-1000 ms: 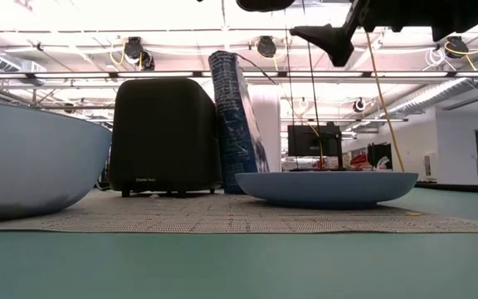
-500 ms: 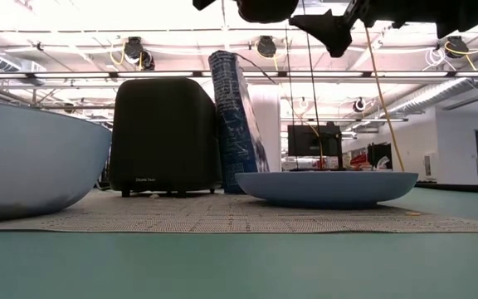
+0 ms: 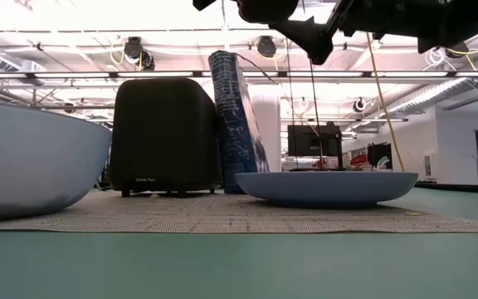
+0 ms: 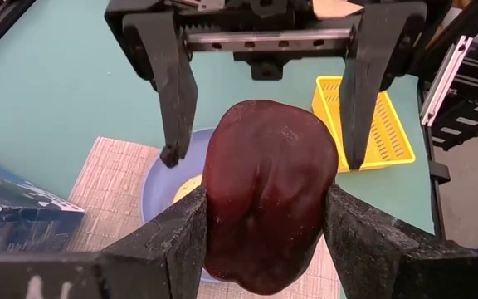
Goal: Arrange a breakfast setting
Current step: Put the apple on the top of the mat
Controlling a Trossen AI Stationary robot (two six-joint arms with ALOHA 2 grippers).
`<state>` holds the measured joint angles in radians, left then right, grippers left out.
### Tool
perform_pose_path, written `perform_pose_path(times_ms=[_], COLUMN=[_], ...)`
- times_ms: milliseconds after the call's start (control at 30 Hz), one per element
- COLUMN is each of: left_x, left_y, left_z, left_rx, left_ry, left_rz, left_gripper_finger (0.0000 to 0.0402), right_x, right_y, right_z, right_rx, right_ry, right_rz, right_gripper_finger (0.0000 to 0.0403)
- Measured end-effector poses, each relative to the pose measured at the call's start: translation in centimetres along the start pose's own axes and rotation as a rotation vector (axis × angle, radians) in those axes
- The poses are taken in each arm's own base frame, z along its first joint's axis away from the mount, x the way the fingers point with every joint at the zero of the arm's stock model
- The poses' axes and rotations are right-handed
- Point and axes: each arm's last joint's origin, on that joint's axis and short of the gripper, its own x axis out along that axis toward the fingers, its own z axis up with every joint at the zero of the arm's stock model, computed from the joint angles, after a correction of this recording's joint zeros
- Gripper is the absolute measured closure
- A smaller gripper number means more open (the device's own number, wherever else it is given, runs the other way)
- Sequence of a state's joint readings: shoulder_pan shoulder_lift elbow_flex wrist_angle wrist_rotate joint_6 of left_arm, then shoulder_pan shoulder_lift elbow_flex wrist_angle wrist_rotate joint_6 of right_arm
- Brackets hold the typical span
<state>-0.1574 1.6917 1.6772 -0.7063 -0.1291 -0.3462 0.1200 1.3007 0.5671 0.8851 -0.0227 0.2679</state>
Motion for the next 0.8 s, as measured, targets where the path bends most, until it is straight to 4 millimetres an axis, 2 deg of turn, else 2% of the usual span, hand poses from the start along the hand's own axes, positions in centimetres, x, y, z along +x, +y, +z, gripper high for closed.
perform_pose_path(times_ms=[333,433,700,800], left_x=[0.02,0.02,0.03,0.03], left_y=[0.0,0.01,0.01,0.01], left_z=[-0.01,-0.02,-0.03,-0.03], left_rx=[0.0,0.001,0.003,0.003], left_ry=[0.001,0.001,0.002,0.002], left_rz=[0.001,0.003,0.004,0.004], left_gripper_finger=[0.0188,0.0188,0.0188,0.0187], right_x=[0.26,0.26,0.27,0.27], right_y=[-0.14,-0.14,-0.14,-0.15], right_z=[-0.22,-0.22,-0.25,-0.28], right_rx=[0.0,0.0,0.0,0.0], right_ry=[-0.019,-0.019,-0.015,-0.01], right_rz=[-0.021,-0.021,-0.019,-0.019], right_gripper_finger=[0.0021,0.0051,0.0167,0.0191])
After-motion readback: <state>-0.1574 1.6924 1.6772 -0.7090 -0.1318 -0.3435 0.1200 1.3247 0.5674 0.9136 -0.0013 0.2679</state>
